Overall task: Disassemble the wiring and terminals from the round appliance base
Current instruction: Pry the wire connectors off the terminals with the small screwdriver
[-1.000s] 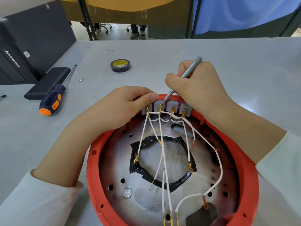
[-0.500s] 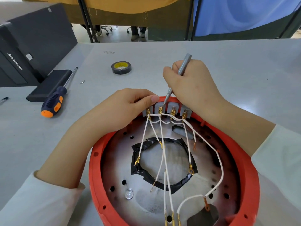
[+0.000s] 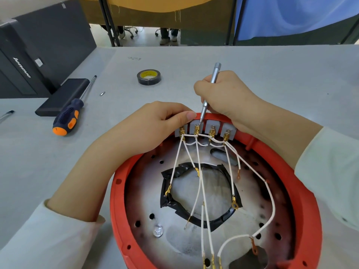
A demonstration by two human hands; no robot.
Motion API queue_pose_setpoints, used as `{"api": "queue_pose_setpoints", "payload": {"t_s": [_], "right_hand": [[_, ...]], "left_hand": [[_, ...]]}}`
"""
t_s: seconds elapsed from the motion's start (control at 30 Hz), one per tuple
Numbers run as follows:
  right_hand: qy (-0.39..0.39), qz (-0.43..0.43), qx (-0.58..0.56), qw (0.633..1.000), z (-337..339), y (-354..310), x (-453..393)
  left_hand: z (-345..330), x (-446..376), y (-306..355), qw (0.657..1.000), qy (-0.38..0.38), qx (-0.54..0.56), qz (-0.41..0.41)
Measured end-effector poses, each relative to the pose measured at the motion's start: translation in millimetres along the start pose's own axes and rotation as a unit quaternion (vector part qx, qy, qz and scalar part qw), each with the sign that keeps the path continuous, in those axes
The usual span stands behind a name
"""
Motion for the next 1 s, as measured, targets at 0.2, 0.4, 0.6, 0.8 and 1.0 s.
{"api": "queue_pose_setpoints", "payload": {"t_s": [0.2,0.4,0.6,0.8,1.0], "right_hand": [[-0.036,-0.053,0.009,0.998,0,-2,-5],[-0.049,-0.071,0.025,0.996,-2,-2,-7],[0.024,0.057,0.013,0.998,0,-4,4],[0.039,0.121,0.019,0.992,-1,-6,8],[0.062,0.162,0.019,0.985,-1,-7,10]], "left_hand": [[0,0,1,1.000,0.001,-0.008,0.003],[0,1,2,1.000,-0.002,-0.014,-0.002],[0,1,3,1.000,0.000,-0.001,-0.005],[0,2,4,1.000,0.003,0.000,-0.002],[1,2,3,1.000,0.003,0.004,-0.007]]}}
Point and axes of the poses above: each hand's wrist, its own x-axis away from the middle knuckle, its own z-axis out of the back of the hand, y = z × x, the point moved 1 cm from there along -x, towards the middle knuckle, and after that the axes turned 6 degrees about z, right-handed, at the moved point
